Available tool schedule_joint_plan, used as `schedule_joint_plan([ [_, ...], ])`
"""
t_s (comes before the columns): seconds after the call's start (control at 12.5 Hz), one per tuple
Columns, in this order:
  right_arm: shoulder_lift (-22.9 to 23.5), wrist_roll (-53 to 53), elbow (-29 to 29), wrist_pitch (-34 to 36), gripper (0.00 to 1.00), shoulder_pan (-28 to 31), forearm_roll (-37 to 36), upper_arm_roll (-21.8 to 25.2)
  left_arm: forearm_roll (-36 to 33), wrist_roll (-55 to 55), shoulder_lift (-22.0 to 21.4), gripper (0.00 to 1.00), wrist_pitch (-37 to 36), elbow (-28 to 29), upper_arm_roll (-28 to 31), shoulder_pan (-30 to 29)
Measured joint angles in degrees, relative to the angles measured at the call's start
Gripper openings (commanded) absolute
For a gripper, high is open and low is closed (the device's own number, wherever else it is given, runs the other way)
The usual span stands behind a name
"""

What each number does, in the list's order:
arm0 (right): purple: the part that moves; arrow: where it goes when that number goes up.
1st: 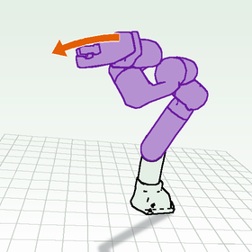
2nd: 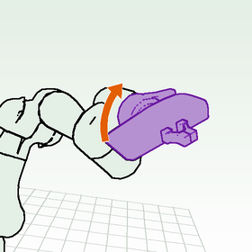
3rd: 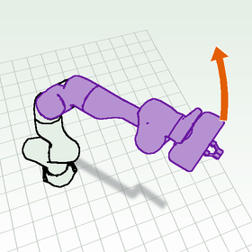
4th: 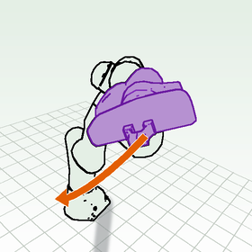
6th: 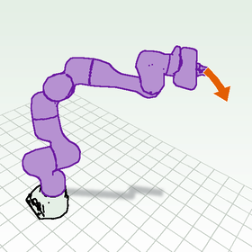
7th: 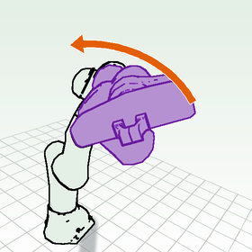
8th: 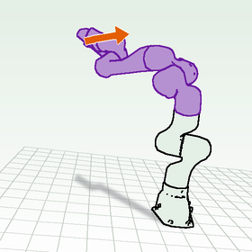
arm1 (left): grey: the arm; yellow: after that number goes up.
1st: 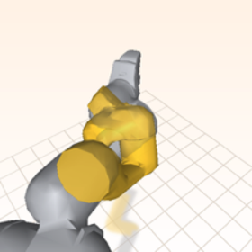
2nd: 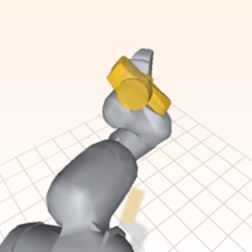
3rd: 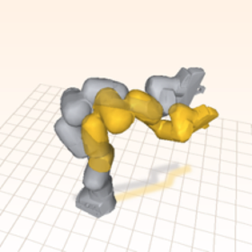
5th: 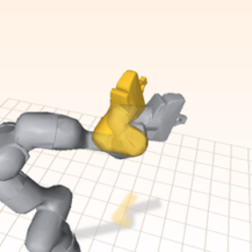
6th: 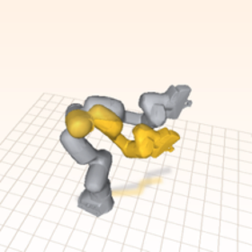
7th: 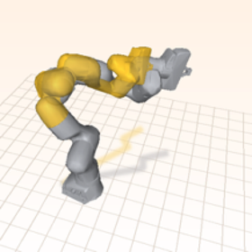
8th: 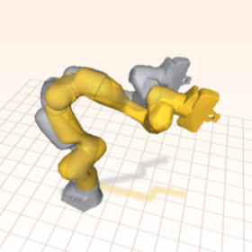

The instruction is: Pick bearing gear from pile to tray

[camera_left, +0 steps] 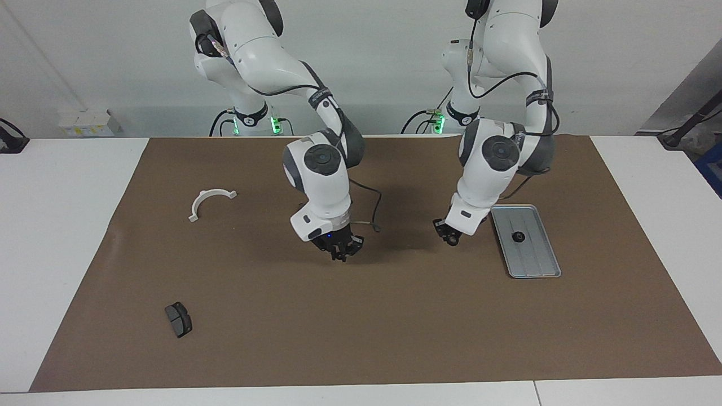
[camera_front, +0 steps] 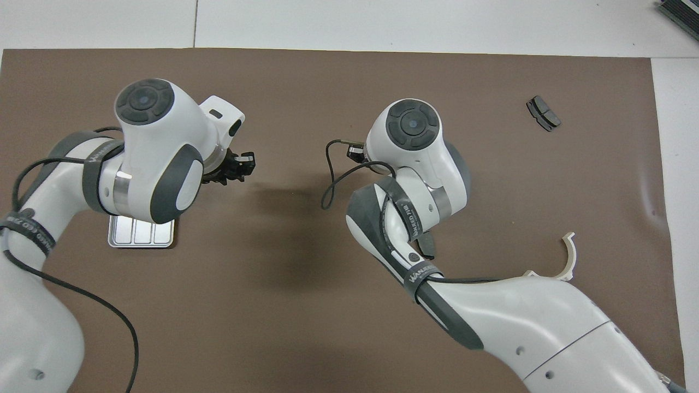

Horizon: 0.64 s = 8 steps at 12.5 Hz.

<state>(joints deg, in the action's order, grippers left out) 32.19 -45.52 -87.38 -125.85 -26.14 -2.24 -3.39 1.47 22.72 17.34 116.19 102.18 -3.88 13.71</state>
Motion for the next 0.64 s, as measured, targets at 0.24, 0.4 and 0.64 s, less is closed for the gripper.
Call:
schedule_joint_plan([
  [0.24, 1.1, -5.9, 0.0, -2.4, 0.0, -5.8, 0.0, 0.0, 0.0, -14.4, -3.5, 0.0, -0.4, 5.4, 0.2, -6.7],
  [0.4, 2.4, -7.8, 0.0, -4.4, 0.0, -8.0, 0.0, 0.1, 0.0, -23.7, -5.1, 0.0, -0.4, 8.5, 0.3, -11.4],
  [0.64, 3.2, -7.8, -0.5, -4.8, 0.15, -9.4, 0.0, 0.1, 0.0, -36.1, -6.9, 0.0, -0.3, 12.5, 0.3, -17.7],
])
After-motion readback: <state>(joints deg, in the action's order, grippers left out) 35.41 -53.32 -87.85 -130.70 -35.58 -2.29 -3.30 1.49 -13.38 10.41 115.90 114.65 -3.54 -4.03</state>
